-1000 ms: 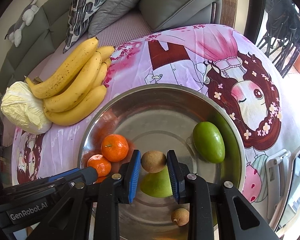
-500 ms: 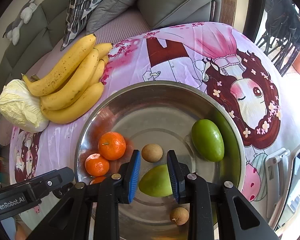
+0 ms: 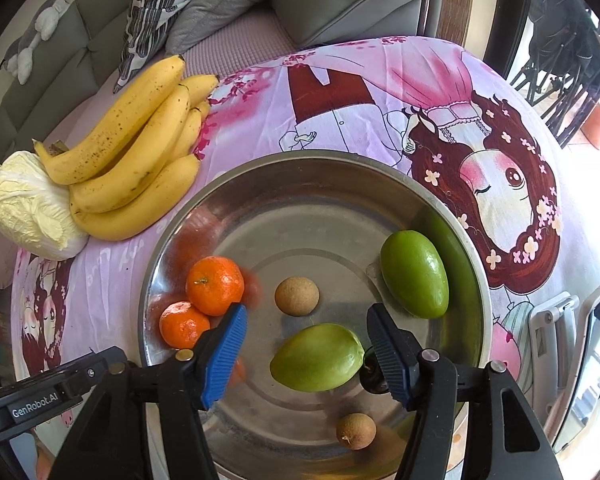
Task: Organize fruits
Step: 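Withdraw both open grippers from the bowl toward the two dark cherries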
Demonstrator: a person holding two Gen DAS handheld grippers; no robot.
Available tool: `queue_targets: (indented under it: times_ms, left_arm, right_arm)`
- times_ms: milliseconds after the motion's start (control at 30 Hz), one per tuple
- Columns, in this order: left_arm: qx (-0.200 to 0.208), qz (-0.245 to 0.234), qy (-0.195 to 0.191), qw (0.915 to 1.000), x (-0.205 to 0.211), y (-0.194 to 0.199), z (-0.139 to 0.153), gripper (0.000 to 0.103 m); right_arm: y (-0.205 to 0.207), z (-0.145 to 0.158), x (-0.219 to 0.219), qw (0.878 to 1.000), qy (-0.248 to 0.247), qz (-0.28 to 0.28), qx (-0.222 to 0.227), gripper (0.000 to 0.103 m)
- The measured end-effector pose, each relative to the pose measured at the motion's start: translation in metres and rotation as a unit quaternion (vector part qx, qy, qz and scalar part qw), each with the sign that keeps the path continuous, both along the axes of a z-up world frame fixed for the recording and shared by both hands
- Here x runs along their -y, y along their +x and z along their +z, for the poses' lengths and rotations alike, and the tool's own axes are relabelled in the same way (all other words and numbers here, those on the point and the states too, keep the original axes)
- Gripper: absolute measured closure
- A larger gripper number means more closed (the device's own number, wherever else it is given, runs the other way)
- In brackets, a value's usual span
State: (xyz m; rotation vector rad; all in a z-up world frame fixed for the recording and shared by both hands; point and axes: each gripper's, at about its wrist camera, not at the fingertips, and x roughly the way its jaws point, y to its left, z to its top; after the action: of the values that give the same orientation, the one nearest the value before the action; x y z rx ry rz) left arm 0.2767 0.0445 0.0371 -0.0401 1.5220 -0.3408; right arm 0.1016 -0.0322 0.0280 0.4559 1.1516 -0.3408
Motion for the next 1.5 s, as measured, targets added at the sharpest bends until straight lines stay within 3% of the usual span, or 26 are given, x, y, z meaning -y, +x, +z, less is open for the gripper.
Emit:
queue_targets:
  times_ms: [33,300,633,1100,1500]
  left_arm:
    - [0.002,0.005,0.0,1.0,-0.003,0.0,-0.001,0.03]
    - [-0.005,0.024,0.004,0.9997,-0.021,-0.001,-0.007,0.03]
    - [-0.001,0.028,0.009,0.9996,-0.039,0.007,-0.008,0.028]
    - [-0.005,0.048,0.001,0.9988,-0.057,0.01,-0.011,0.028]
    - [-0.013,0.056,-0.018,0.9982,-0.08,-0.002,-0.006,0.028]
  right_arm:
    - [0.001,-0.001,0.0,1.0,0.0,0.001,-0.001,0.033]
    - [0.002,-0.003,-0.002,1.0,0.001,0.008,-0.006,0.024]
    - [0.004,-0.005,-0.005,1.0,-0.002,0.015,-0.003,0.0]
    - [0.002,0.0,-0.008,1.0,-0.006,0.012,0.006,0.0]
    - [0.001,0.008,-0.044,0.998,-0.008,0.059,0.024,0.0]
